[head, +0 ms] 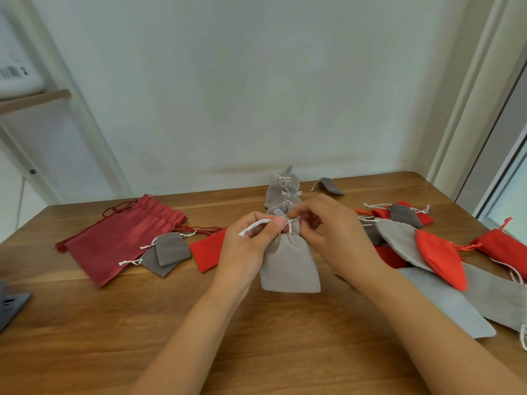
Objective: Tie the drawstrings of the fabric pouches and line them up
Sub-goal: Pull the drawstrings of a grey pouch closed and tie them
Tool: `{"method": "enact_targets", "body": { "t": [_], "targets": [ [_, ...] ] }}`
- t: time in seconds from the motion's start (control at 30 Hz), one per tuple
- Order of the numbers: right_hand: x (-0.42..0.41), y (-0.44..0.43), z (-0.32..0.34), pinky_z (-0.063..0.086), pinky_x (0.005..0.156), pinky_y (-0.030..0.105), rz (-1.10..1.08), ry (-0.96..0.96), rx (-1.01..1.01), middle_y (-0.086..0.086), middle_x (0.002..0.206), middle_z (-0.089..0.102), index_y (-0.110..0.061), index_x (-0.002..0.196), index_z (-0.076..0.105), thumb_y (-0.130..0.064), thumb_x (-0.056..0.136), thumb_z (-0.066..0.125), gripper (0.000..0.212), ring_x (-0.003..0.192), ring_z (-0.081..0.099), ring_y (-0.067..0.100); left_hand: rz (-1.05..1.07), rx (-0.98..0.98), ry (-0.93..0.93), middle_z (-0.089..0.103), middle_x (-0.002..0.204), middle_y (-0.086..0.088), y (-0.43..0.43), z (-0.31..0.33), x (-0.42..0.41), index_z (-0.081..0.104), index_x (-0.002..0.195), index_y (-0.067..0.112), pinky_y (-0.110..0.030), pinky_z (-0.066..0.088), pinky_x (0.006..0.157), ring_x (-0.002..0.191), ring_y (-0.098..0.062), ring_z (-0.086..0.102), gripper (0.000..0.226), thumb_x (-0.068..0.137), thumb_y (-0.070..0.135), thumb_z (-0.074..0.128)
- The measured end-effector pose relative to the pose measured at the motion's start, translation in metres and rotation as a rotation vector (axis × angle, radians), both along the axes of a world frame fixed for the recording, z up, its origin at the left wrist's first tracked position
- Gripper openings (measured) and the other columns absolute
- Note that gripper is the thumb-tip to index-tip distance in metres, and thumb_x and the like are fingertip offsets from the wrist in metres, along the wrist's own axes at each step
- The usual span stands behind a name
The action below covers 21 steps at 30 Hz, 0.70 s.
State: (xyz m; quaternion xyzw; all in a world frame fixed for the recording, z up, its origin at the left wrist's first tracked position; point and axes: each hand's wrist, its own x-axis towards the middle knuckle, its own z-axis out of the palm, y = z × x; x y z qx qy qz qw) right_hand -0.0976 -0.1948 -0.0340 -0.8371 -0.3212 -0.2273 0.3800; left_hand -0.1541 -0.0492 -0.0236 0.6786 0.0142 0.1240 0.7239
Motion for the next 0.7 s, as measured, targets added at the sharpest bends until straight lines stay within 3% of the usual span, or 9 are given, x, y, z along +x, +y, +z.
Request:
{"method": "enact_targets", "body": {
  "t": [0.07, 0.2, 0.3, 0.33, 0.4, 0.5, 0.7],
  "targets": [
    [0.001, 0.001, 0.000, 0.039, 0.067, 0.006, -0.013, 0.005, -0.065, -0.002, 0.088, 0.054, -0.010, 0.091, 0.071, -0.004, 0.088, 0.063, 0.010, 0.071, 0.047, 0.004, 0.047, -0.027, -0.012, 0.072, 0.074, 0.001, 0.001, 0.002, -0.001, 0.072, 0.070, 0.017, -0.020, 0.048, 0.062, 0.070, -0.008, 0.062, 0.015, 0.065, 0.031, 0.073],
    [-0.002, -0.002, 0.003, 0.035, 0.057, 0.015, 0.007, -0.049, -0.066, -0.001, 0.081, 0.051, -0.007, 0.071, 0.059, -0.010, 0.088, 0.047, 0.020, 0.065, 0.044, 0.011, 0.041, -0.024, -0.049, 0.074, 0.084, 0.008, 0.005, 0.005, -0.001, 0.073, 0.065, 0.026, -0.018, 0.045, 0.058, 0.078, -0.002, 0.065, 0.006, 0.063, 0.032, 0.072],
    [-0.001, -0.005, 0.007, 0.037, 0.050, 0.033, -0.045, -0.074, -0.124, -0.003, 0.062, 0.049, -0.012, 0.066, 0.051, -0.027, 0.086, 0.033, 0.031, 0.055, 0.046, 0.016, -0.103, -0.063, -0.096, 0.075, 0.094, 0.004, 0.005, 0.011, -0.005, 0.069, 0.058, 0.029, -0.019, 0.051, 0.076, 0.096, -0.008, 0.068, 0.011, 0.069, 0.027, 0.067],
    [0.001, -0.007, 0.008, 0.036, 0.050, 0.034, -0.073, -0.056, -0.166, -0.003, 0.058, 0.049, -0.013, 0.066, 0.051, -0.032, 0.085, 0.029, 0.035, 0.053, 0.046, 0.019, -0.130, -0.062, -0.110, 0.075, 0.093, 0.001, 0.004, 0.013, -0.007, 0.068, 0.058, 0.029, -0.017, 0.051, 0.077, 0.095, -0.009, 0.068, 0.012, 0.070, 0.026, 0.066],
    [0.004, -0.010, 0.010, 0.031, 0.049, 0.033, -0.144, -0.031, -0.256, -0.001, 0.055, 0.049, -0.012, 0.068, 0.053, -0.035, 0.083, 0.026, 0.039, 0.054, 0.047, 0.023, -0.167, -0.012, -0.125, 0.076, 0.086, -0.001, 0.000, 0.015, -0.010, 0.068, 0.056, 0.029, -0.011, 0.048, 0.064, 0.081, -0.004, 0.068, 0.016, 0.072, 0.026, 0.064],
    [0.008, -0.015, 0.011, 0.022, 0.046, 0.028, -0.198, -0.024, -0.301, -0.004, 0.051, 0.039, -0.014, 0.066, 0.047, -0.030, 0.082, 0.029, 0.029, 0.052, 0.041, 0.023, -0.184, 0.039, -0.129, 0.074, 0.075, 0.001, -0.005, 0.016, -0.011, 0.068, 0.053, 0.028, -0.006, 0.041, 0.057, 0.063, 0.002, 0.062, 0.024, 0.075, 0.022, 0.062],
    [0.005, -0.012, 0.011, 0.024, 0.047, 0.030, -0.176, -0.022, -0.227, -0.008, 0.046, 0.030, -0.021, 0.055, 0.034, -0.025, 0.082, 0.035, 0.027, 0.045, 0.034, 0.017, -0.166, 0.046, -0.125, 0.072, 0.069, 0.000, 0.000, 0.019, -0.012, 0.064, 0.061, 0.017, -0.011, 0.042, 0.057, 0.065, -0.001, 0.062, 0.015, 0.075, 0.021, 0.063]
  ]
}}
